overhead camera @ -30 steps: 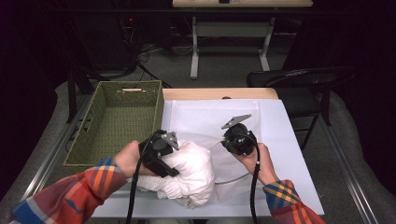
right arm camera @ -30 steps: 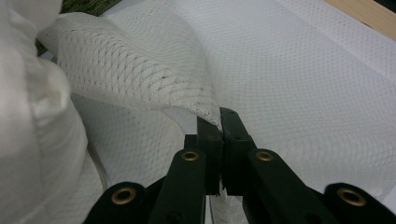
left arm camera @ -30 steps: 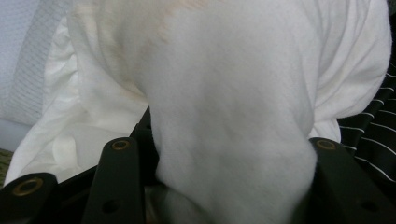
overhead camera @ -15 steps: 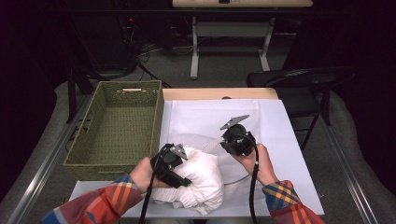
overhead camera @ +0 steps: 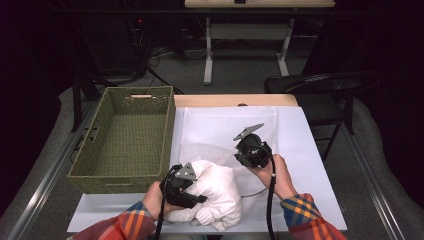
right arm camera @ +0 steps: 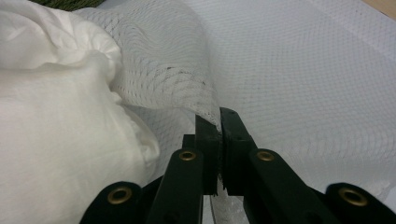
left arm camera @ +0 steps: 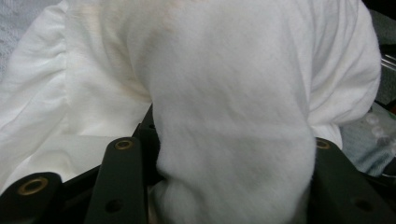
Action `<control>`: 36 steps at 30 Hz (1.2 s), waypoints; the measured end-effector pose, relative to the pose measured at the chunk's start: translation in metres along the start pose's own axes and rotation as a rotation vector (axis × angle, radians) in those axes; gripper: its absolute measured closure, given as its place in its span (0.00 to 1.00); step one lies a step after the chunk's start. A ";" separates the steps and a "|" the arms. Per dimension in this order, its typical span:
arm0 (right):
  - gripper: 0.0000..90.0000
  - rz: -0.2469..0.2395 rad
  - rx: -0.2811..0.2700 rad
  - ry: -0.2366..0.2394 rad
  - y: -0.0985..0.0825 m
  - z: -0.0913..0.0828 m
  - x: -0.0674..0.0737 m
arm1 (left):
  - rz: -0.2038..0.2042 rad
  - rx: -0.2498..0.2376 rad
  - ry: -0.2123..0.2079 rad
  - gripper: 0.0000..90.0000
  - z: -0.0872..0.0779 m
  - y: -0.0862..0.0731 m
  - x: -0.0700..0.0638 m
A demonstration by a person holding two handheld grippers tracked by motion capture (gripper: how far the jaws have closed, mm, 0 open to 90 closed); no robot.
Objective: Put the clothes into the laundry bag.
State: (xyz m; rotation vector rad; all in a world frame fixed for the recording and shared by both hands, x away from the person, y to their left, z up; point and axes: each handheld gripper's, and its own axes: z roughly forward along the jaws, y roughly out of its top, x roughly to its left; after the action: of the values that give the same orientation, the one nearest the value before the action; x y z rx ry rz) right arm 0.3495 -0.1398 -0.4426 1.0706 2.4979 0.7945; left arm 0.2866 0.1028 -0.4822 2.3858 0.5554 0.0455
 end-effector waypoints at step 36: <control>0.99 0.040 -0.054 0.062 0.009 -0.028 0.009 | -0.158 -0.029 0.194 0.60 0.020 0.041 0.027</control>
State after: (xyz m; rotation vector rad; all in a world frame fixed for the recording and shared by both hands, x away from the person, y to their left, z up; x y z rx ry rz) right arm 0.3350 -0.1388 -0.4154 1.0968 2.4978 0.9146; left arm 0.3307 0.0736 -0.4749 2.3154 0.8276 0.2157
